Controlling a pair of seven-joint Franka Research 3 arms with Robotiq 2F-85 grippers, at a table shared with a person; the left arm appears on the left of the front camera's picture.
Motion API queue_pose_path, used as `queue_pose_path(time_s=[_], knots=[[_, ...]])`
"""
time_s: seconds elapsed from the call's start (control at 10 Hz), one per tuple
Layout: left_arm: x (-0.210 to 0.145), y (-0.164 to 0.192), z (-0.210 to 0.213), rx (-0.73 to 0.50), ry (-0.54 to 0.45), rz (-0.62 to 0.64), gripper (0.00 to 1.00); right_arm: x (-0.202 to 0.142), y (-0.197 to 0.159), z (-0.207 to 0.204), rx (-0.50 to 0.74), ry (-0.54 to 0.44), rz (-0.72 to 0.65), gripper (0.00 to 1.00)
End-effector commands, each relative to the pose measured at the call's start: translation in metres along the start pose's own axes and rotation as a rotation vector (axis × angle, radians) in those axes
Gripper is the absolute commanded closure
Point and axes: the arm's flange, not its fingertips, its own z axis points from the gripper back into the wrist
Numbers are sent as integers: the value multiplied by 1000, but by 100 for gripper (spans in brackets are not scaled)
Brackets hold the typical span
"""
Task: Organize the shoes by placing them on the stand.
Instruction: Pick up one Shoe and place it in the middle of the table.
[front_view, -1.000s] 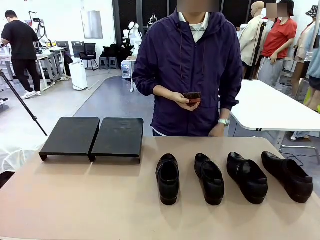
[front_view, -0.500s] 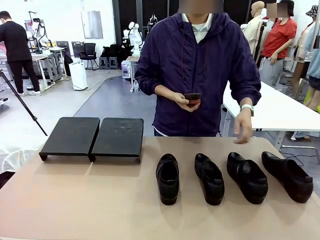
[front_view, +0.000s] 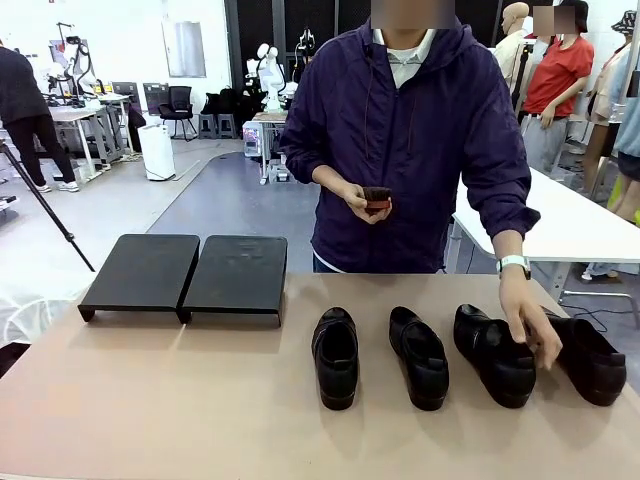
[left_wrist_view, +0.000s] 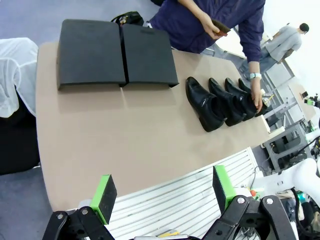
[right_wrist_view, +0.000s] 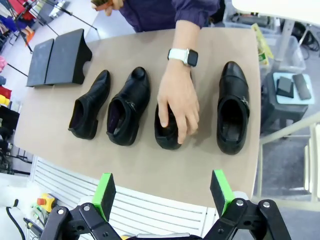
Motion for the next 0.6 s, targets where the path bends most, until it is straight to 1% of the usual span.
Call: queue_pose_path(time_s=[0.0,0.2,0.4,0.5], knots=[[-1,2,2,-18,-6,-12,0,1,1,0,24,-4,5,0],[-1,2,2,-18,-6,-12,0,0,0,0,0,0,0,0],[-1,2,2,-18,-6,-12,0,13,25,-18,3,38,79,0],[-1,2,2,-18,-6,-12,0,21,43,-30,-7,48,136,0]])
